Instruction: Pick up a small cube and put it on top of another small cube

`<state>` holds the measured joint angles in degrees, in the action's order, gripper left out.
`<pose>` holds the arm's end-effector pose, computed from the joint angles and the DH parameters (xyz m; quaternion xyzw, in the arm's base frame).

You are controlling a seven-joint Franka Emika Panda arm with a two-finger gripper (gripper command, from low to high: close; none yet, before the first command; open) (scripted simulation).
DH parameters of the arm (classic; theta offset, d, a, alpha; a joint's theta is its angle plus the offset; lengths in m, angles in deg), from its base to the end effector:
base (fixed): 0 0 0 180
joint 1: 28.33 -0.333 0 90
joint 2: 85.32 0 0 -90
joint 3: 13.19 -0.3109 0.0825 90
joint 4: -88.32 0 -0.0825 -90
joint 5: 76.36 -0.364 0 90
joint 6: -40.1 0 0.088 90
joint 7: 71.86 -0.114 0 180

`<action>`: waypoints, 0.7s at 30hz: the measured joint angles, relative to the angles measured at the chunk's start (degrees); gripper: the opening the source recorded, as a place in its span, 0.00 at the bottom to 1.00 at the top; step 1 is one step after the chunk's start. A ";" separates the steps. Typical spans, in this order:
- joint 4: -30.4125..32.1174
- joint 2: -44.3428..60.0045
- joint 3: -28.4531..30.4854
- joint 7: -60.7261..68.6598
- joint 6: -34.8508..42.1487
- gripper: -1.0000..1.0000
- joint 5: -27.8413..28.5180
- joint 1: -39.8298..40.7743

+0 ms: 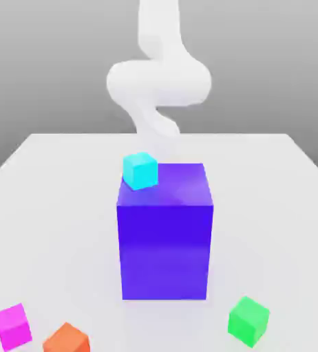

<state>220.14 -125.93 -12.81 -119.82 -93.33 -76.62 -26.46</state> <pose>0.3674 -0.0152 0.6722 -0.8444 0.3966 -0.3302 0.1439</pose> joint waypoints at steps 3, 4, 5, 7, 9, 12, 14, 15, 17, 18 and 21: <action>0.03 6.54 0.86 -2.97 -2.02 0.50 0.07 1.84; 0.04 8.64 1.11 -3.90 -2.67 0.50 0.04 2.49; 0.05 10.73 1.36 -4.81 -3.31 0.50 -0.01 3.13; 0.09 14.88 1.93 -6.60 -4.63 0.50 -0.08 4.34; 0.10 19.04 2.55 -8.37 -5.90 0.50 -0.21 5.51; 0.14 25.26 3.60 -10.96 -7.84 0.50 -0.48 7.15; 0.16 29.41 4.37 -12.62 -9.13 0.50 -0.76 8.18; 0.17 31.49 4.80 -13.42 -9.77 0.50 -0.93 8.65; 0.19 35.65 5.67 -14.95 -11.06 0.50 -1.38 9.93; 0.20 37.74 6.03 -15.68 -11.70 0.50 -1.67 10.60; 0.23 44.00 6.81 -17.74 -13.62 0.50 -2.67 12.79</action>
<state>220.37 -81.93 -6.01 -137.56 -106.95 -79.29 -13.68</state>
